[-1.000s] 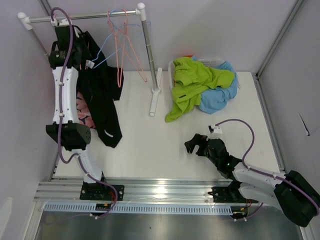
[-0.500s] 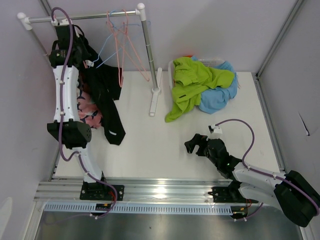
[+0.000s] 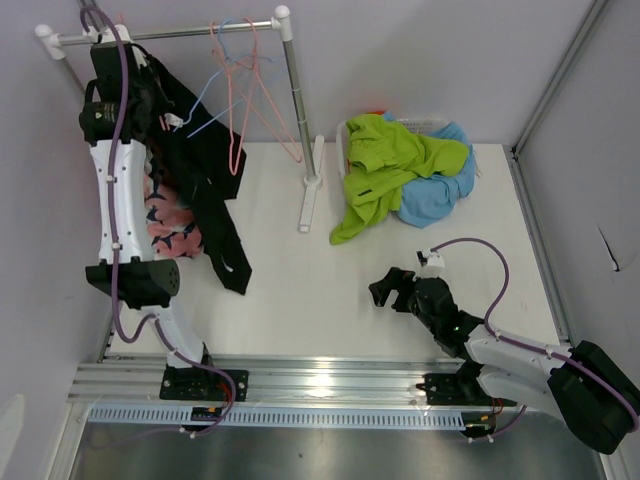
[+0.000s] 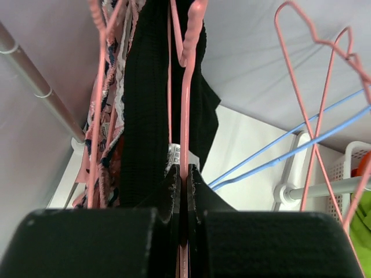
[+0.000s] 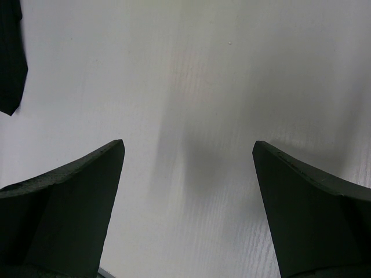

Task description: Remove the shorts from the hanger

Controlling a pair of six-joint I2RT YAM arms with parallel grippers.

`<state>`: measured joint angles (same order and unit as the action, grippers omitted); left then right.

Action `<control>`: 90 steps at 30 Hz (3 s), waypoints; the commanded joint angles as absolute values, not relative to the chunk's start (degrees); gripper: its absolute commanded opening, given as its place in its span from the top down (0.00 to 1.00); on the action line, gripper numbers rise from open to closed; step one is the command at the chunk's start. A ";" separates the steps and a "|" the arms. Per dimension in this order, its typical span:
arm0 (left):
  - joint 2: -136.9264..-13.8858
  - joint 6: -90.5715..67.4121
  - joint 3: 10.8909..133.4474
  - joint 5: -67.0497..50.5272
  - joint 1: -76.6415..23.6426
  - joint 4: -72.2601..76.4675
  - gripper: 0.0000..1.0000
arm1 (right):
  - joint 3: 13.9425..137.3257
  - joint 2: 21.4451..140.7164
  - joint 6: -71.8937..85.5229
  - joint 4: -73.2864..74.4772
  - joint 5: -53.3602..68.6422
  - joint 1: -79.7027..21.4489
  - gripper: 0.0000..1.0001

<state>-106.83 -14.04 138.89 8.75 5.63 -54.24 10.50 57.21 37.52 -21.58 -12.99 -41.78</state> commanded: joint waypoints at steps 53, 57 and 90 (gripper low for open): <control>-63.29 -21.27 87.55 -4.03 3.25 -38.67 1.00 | 96.94 116.19 11.69 -23.02 -28.73 -76.47 0.00; -61.09 -23.37 85.70 -7.55 3.25 -38.94 1.00 | 95.46 116.19 10.37 -23.90 -31.55 -76.03 0.22; -57.66 -21.80 91.94 -2.72 0.62 -50.44 1.00 | 83.12 112.49 24.78 -17.32 -29.81 -70.50 1.00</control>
